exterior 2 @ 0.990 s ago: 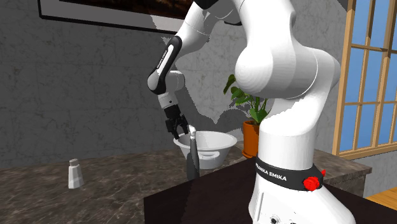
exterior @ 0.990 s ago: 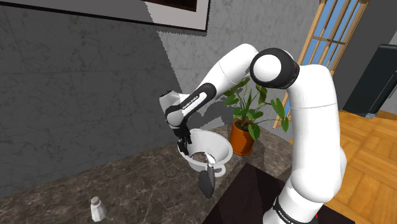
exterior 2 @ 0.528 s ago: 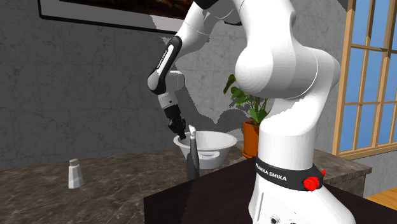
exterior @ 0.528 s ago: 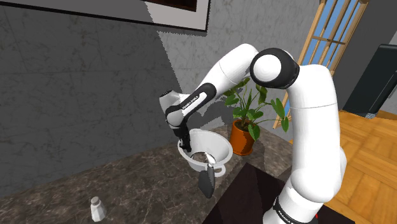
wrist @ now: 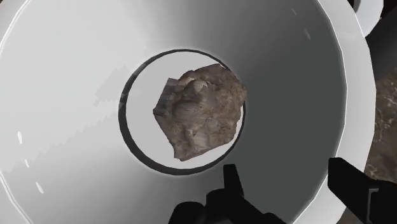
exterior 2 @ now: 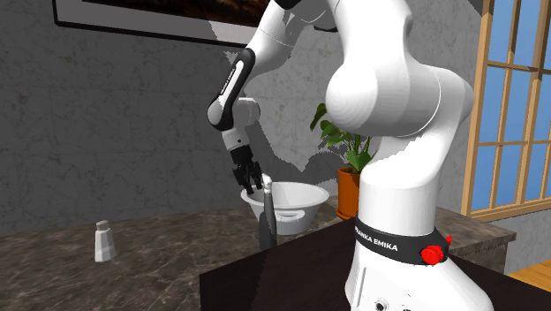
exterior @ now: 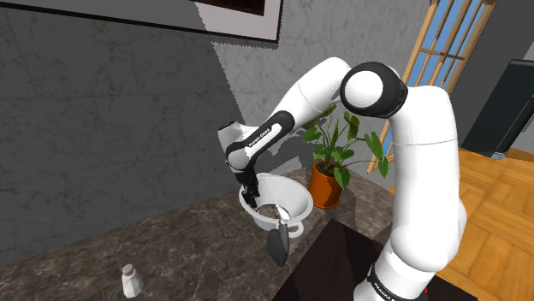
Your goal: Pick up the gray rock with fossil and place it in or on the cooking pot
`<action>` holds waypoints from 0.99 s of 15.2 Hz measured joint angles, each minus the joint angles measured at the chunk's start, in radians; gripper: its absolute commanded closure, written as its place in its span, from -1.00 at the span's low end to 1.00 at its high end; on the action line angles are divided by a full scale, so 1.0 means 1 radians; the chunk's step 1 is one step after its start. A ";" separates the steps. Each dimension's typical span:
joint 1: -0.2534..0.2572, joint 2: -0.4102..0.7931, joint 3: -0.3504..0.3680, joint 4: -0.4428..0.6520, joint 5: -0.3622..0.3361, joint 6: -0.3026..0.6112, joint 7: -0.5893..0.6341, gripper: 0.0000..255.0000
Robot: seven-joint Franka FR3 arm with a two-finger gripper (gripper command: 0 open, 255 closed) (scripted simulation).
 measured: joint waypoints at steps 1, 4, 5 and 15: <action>-0.025 -0.036 -0.002 -0.066 0.004 0.072 -0.015 -1.00; -0.121 -0.139 -0.011 -0.272 0.034 0.345 -0.098 -1.00; -0.162 -0.168 -0.016 -0.347 0.051 0.449 -0.143 -1.00; -0.378 -0.089 0.022 -0.561 0.199 0.983 -0.434 -1.00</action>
